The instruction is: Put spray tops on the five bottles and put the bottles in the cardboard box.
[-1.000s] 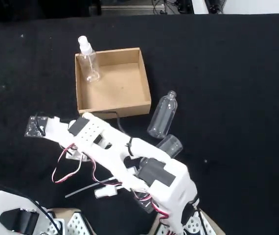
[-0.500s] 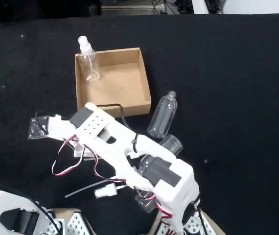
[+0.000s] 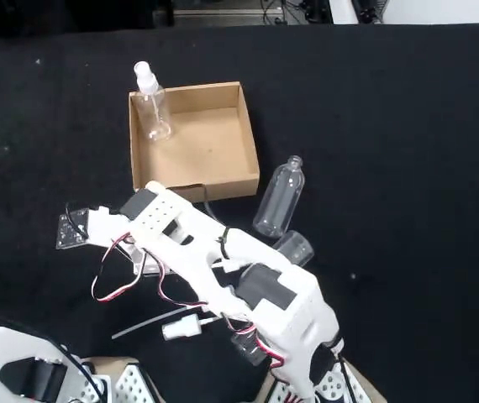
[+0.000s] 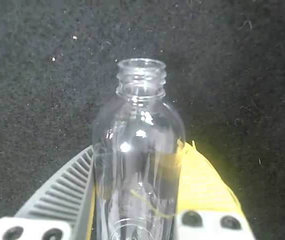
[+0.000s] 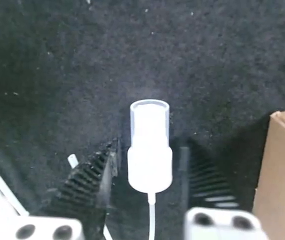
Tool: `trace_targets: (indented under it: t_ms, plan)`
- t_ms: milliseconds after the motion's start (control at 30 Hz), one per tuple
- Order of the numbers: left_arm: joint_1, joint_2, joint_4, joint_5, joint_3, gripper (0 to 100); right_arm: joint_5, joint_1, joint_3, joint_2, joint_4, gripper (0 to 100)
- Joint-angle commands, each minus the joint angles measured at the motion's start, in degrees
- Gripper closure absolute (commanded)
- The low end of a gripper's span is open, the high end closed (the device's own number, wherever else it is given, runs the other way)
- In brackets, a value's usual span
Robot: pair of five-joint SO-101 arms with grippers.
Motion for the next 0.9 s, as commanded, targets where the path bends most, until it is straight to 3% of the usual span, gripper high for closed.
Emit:
trace_targets:
  t_ms: [0,200,400,600,867]
  plan:
    - [0.57,-1.23,0.18,-0.26,-3.30,97,0.00,1.58,-0.66,-1.01,0.70,99.4]
    - [1.19,-1.32,0.18,-0.18,-3.30,97,-0.62,1.67,-0.57,-7.08,1.85,98.8]
    - [3.21,-6.68,5.27,0.88,-3.30,97,-10.02,3.78,-0.66,-17.89,-1.32,98.8]
    - [8.04,-17.85,7.03,7.56,-1.45,97,-19.69,7.82,-2.68,-34.59,-0.09,98.8]
    - [18.15,-37.80,10.64,13.89,12.53,97,-21.19,17.93,-4.62,-52.79,0.26,98.8]
